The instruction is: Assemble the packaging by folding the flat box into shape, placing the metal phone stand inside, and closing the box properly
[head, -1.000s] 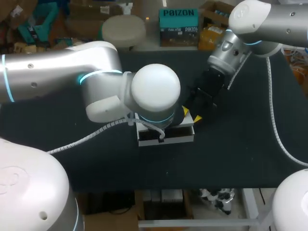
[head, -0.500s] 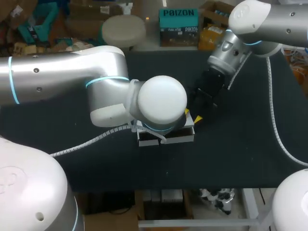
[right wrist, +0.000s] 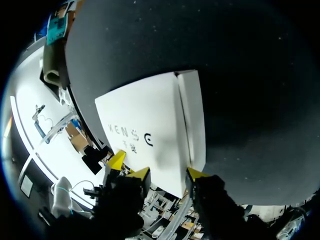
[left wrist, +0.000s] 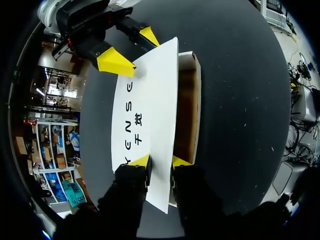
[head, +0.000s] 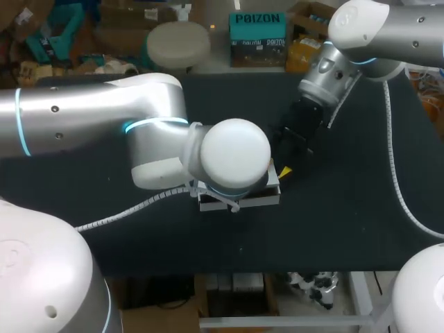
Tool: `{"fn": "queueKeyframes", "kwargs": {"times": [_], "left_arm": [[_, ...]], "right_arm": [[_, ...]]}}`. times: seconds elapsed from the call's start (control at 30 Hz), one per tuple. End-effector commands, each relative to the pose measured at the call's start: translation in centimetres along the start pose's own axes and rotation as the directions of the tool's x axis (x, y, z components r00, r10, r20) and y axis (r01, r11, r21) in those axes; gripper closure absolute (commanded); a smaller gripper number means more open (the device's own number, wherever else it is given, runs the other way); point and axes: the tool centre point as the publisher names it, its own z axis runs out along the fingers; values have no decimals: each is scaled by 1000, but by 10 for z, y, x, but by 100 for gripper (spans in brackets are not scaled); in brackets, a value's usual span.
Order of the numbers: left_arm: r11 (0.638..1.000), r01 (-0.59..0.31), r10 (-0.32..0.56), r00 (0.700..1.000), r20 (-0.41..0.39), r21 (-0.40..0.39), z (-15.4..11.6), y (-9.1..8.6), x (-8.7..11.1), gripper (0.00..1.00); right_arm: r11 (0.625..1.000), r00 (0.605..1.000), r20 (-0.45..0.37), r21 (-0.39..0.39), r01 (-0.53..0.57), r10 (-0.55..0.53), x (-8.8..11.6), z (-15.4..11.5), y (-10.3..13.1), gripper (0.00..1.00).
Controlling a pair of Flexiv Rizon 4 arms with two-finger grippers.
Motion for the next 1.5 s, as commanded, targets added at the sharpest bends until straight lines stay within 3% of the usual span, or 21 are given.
{"fn": "queueKeyframes", "kwargs": {"times": [0.03,0.47,0.57,0.67,0.7,0.73,0.77,1.27,1.5], "left_arm": [[1000,1,-1,1000,6,-6,6,-1,6,79],[1000,0,0,1000,1,-3,9,-1,13,78],[1000,0,0,1000,-1,-1,9,-2,15,77],[1000,-2,2,1000,-4,-2,9,-2,15,78],[1000,-3,3,1000,-4,-2,9,-2,16,78],[1000,-4,4,1000,-4,-2,9,-2,16,78],[1000,-4,4,1000,-5,-2,9,-3,16,78],[1000,-11,11,1000,-9,-9,7,-3,18,76],[1000,-13,13,1000,-12,-8,7,-3,19,76]], "right_arm": [[1000,1000,1,-2,-1,1,0,0,-1,53],[1000,1000,0,-16,0,0,-4,-2,-5,56],[1000,1000,0,-20,0,0,-4,-3,-6,69],[1000,1000,-4,-26,-3,3,-7,-6,-8,72],[1000,1000,-7,-30,-4,4,-8,-7,-9,83],[999,1000,-9,-33,-4,4,-9,-8,-10,86],[999,1000,-12,-36,-3,3,-10,-10,-11,100],[994,997,24,-84,75,-73,-5,3,-40,100],[992,995,52,-92,85,-80,-4,14,-41,100]]}}
